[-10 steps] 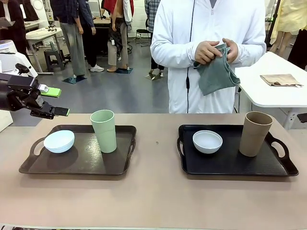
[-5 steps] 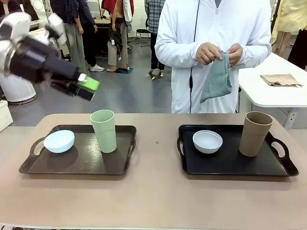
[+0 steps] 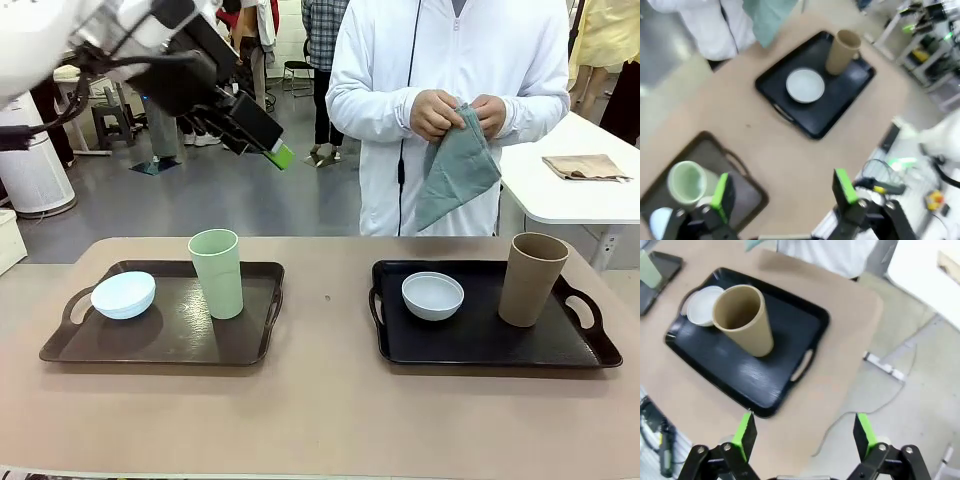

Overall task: Set up a tray with a mat and arrange the tableware.
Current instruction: Pick up the Picnic Bowl and Reusable plastic cup from the Handle tray in front of the human's position and hold them in the air.

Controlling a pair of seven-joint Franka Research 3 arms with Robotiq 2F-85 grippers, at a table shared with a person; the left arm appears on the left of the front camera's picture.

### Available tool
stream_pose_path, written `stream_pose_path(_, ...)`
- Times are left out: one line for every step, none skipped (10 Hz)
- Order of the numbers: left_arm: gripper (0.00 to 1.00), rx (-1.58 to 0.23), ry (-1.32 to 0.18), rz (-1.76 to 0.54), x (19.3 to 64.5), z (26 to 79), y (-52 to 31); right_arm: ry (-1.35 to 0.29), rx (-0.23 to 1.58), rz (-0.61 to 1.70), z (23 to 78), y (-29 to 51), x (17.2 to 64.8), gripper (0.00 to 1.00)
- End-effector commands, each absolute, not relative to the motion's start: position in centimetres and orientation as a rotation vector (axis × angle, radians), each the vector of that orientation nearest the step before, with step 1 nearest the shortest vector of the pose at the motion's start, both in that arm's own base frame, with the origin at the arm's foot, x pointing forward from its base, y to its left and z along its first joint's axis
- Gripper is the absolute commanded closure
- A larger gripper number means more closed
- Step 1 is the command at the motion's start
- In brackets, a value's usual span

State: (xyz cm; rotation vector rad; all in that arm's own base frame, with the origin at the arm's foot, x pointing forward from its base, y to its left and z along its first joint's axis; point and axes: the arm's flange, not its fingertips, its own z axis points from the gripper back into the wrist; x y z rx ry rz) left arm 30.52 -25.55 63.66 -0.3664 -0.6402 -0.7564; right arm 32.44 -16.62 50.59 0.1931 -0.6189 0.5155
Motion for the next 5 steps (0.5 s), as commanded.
stream_pose_path(0.00, -0.487, -0.616, -0.732, 28.8, 64.1, -23.0, -0.608, 0.312, 0.509, 52.5, -16.6, 31.9, 0.00)
stream_pose_path(0.00, -0.366, -0.640, -0.756, 30.5, 63.7, -25.6, -0.619, 0.193, 0.516, 50.6, -16.6, 32.4, 0.00)
stream_pose_path(0.00, -0.288, -0.606, -0.667, 31.4, 62.4, -27.8, -0.542, 0.162, 0.673, 48.8, -18.1, 35.3, 0.00)
stream_pose_path(0.00, -0.267, -0.585, -0.602, 33.4, 61.7, -30.5, -0.526, 0.224, 0.757, 47.4, -19.1, 37.7, 0.00)
stream_pose_path(0.00, -0.263, -0.532, -0.562, 35.8, 60.9, -33.3, -0.520, 0.231, 0.882, 45.3, -19.7, 39.9, 0.00)
